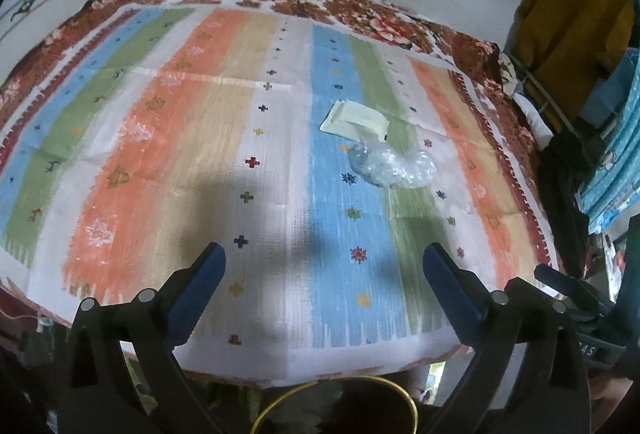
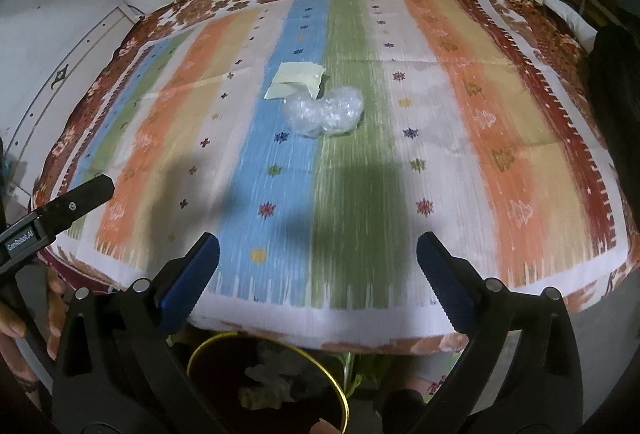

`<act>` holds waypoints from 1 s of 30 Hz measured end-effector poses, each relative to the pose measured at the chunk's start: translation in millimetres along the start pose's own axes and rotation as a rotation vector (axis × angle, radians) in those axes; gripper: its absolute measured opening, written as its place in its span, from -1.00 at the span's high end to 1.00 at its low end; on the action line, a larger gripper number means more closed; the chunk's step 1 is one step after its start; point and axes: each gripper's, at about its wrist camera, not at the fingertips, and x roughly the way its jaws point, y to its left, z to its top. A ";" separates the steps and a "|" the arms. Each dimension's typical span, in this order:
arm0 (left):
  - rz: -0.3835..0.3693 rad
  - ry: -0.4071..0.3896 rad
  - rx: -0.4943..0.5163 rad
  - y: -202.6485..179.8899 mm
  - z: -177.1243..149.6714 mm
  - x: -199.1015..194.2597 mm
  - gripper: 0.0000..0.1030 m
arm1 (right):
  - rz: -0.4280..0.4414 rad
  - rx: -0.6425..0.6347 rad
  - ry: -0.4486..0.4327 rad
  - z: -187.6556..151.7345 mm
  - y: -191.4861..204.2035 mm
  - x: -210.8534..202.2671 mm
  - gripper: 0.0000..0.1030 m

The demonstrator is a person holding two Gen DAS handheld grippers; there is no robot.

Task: Collect trash
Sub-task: 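Move both open tools from the bin toward the yellow paper and clear bag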

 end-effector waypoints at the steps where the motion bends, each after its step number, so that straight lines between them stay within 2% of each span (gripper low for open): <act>1: -0.005 0.012 -0.007 0.9 3.2 5.4 -0.88 | -0.004 -0.004 0.000 3.8 0.5 3.6 -0.83; 3: 0.005 0.018 -0.004 1.6 9.4 13.8 -0.88 | -0.012 -0.011 0.001 10.3 0.7 10.7 -0.83; 7: 0.054 -0.028 0.041 1.7 25.4 25.5 -0.88 | -0.031 -0.010 0.002 23.3 -3.6 27.3 -0.83; 12: 0.048 -0.049 0.052 0.8 42.4 38.3 -0.88 | -0.038 0.027 0.004 39.1 -17.1 47.8 -0.83; 17: 0.045 -0.030 0.057 -1.4 56.3 57.9 -0.88 | -0.015 0.052 0.011 52.4 -23.9 62.0 -0.83; 24: 0.059 0.000 0.095 0.6 76.3 87.6 -0.88 | -0.025 0.086 0.002 71.7 -35.3 81.5 -0.83; 30: 0.052 0.032 0.080 5.0 91.8 107.6 -0.88 | -0.028 0.082 0.004 94.9 -33.2 105.7 -0.83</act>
